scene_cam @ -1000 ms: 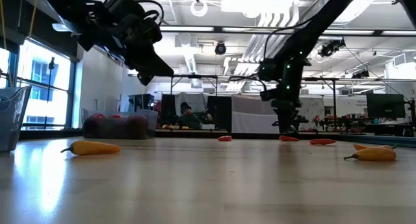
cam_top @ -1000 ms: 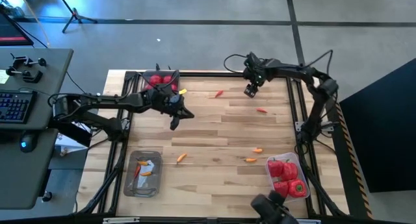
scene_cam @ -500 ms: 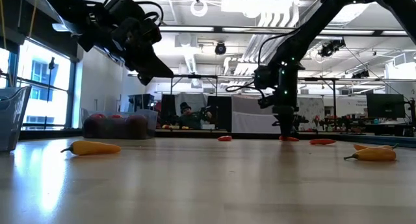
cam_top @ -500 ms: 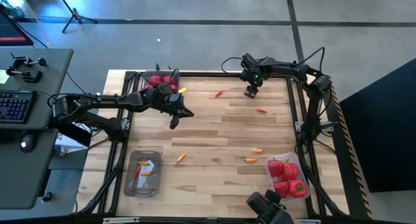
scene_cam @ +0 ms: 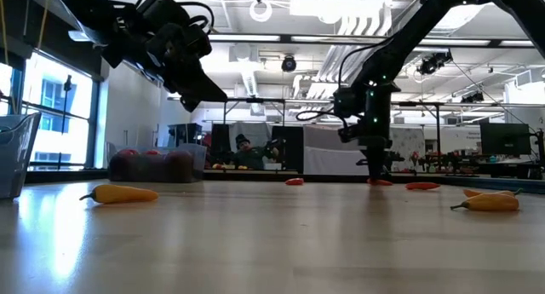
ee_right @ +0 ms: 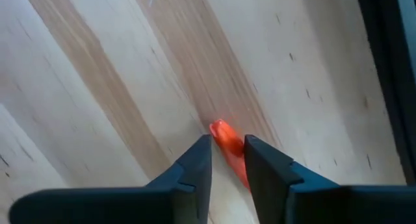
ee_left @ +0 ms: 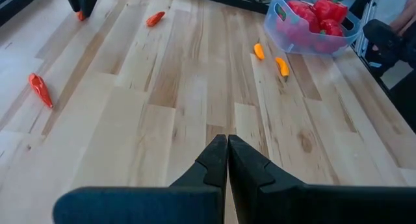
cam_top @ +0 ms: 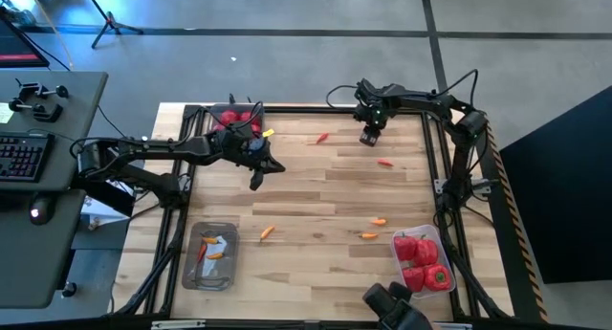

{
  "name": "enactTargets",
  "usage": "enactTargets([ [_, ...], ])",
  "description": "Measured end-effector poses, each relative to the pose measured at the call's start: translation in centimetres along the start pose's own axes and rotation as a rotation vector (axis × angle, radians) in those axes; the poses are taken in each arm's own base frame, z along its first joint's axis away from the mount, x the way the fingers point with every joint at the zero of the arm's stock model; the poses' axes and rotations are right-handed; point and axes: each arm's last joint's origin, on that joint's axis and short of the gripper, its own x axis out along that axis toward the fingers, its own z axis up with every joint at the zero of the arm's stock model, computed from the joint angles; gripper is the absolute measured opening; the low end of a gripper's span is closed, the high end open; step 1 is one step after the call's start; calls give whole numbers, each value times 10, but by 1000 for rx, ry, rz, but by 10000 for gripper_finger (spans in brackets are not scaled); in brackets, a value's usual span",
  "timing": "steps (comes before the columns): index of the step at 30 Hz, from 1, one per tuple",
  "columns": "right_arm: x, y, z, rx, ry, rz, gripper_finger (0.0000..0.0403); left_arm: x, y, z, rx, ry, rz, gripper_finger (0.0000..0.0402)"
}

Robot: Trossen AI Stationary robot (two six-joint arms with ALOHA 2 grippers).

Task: Sort produce into baskets
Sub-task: Put the orange chili pepper into the bottom black bin

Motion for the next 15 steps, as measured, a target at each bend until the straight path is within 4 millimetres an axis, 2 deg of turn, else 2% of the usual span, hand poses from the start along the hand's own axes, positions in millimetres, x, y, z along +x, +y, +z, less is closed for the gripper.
enactTargets([
  [9,0,1,-4,-58,41,2,65,0,0,0,2,0,0,0],
  [15,0,3,-5,-66,59,11,81,0,0,0,3,1,0,0],
])
